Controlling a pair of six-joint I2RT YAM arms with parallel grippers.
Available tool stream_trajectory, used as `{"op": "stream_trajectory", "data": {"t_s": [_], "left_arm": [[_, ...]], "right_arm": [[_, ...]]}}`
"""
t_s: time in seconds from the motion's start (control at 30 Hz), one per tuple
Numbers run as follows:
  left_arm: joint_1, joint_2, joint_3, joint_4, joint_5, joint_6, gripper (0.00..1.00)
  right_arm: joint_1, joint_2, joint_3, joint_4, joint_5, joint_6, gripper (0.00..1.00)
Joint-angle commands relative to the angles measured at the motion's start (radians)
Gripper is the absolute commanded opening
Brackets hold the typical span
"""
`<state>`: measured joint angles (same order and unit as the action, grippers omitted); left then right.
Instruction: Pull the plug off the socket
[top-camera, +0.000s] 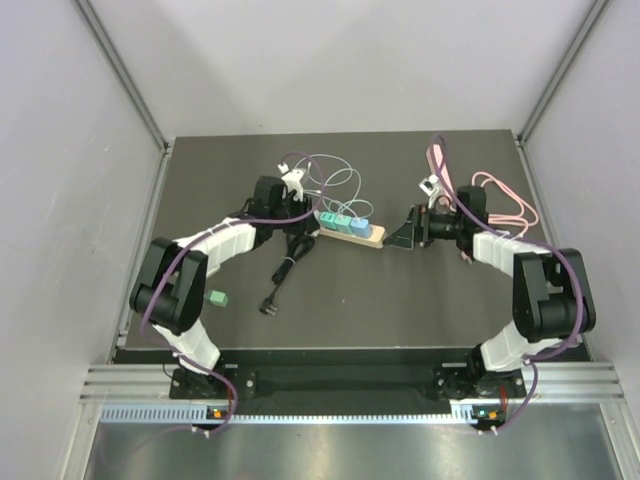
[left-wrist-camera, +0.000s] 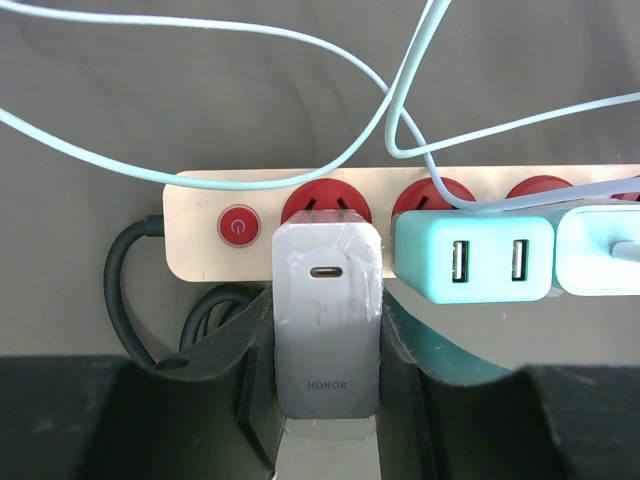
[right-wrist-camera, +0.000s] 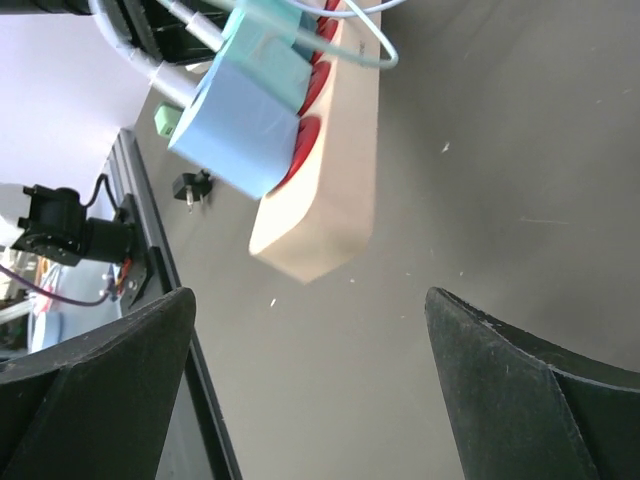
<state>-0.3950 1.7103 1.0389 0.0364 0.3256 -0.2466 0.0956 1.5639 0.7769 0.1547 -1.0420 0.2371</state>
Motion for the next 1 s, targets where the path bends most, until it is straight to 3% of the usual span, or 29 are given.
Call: {"op": "stream_trajectory", "data": {"t_s": [0.0, 0.97], "left_arm": [[-0.024, -0.112, -0.005, 0.168, 0.082, 0.038, 0.0], [-0.053, -0.182, -0.034, 0.186, 0.182, 0.201, 0.0]], "right_arm": [[0.026, 0.024, -0.001, 0.089, -0.047, 0.051, 0.96], [0.145, 0.122, 0.044, 0.049, -0.081, 0.065, 0.79]]}}
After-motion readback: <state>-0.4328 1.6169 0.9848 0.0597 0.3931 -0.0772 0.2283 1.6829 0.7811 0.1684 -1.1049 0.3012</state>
